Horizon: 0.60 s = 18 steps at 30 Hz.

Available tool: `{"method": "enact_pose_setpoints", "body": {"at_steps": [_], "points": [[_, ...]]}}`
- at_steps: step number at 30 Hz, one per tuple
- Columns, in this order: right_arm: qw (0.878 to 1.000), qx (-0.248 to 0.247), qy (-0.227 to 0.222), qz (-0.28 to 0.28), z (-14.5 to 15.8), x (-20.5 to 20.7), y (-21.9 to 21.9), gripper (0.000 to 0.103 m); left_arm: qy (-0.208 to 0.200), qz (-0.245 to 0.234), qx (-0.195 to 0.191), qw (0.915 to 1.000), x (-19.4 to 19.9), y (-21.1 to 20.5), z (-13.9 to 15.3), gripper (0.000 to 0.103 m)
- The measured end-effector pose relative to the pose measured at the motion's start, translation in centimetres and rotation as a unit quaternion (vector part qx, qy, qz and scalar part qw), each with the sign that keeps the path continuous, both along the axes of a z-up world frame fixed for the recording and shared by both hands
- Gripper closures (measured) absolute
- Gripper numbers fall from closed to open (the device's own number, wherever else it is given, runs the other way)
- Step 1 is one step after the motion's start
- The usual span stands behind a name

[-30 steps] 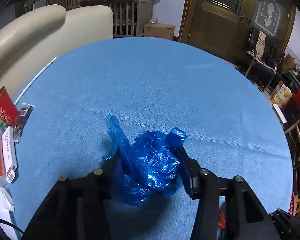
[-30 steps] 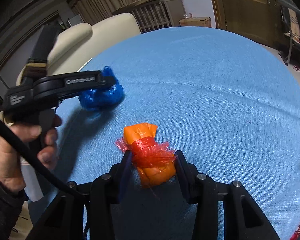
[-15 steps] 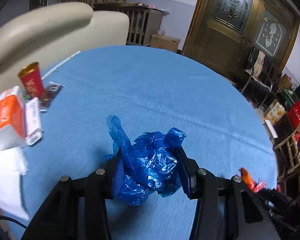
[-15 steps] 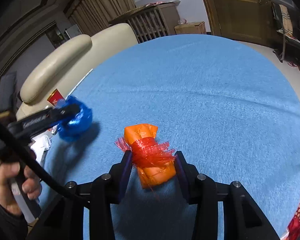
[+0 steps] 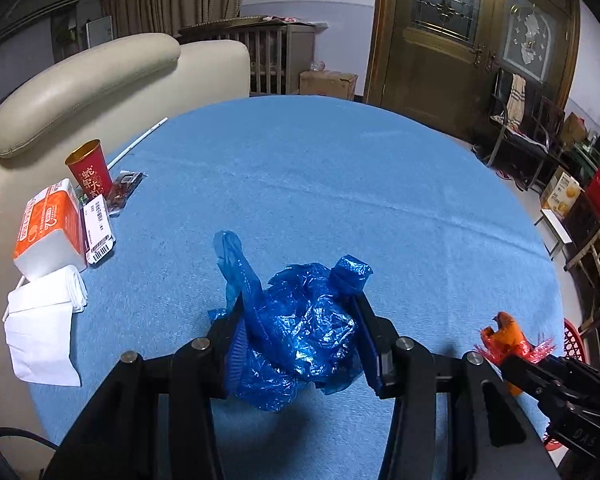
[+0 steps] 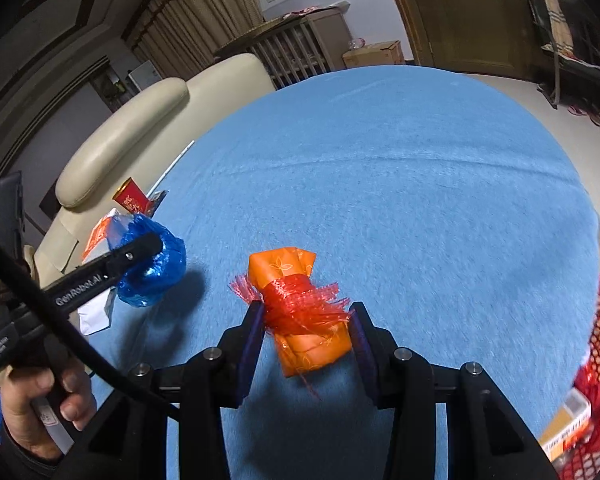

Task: Collect trash
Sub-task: 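Carry the blue and orange bags toward the red wastebasket with both tools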

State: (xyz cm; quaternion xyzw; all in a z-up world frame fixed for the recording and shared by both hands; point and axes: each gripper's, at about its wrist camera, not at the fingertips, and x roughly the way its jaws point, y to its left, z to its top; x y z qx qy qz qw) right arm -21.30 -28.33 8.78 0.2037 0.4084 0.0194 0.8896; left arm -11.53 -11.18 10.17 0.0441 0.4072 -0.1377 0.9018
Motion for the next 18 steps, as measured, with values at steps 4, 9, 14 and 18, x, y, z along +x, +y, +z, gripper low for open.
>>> {"method": "enact_pose_setpoints", "body": {"at_steps": [4,9,14,18], "points": [[1.000,0.004,-0.009,-0.009,0.7,-1.7,-0.7,0.057,-0.007,-0.005,0.000,1.0000,-0.9,-0.4,0.6,0.053],[1.000,0.007,-0.020,-0.022,1.5,-3.4,-1.6,0.057,-0.014,-0.012,0.000,0.9998,-1.4,-0.8,1.1,0.053],[0.999,0.015,-0.025,-0.031,1.8,-4.1,-2.0,0.057,-0.016,-0.016,0.001,0.9998,-1.8,-0.9,1.2,0.053],[0.999,0.022,-0.025,-0.039,1.6,-4.7,-2.4,0.057,-0.015,-0.017,0.001,0.9997,-2.1,-1.0,1.1,0.053]]}}
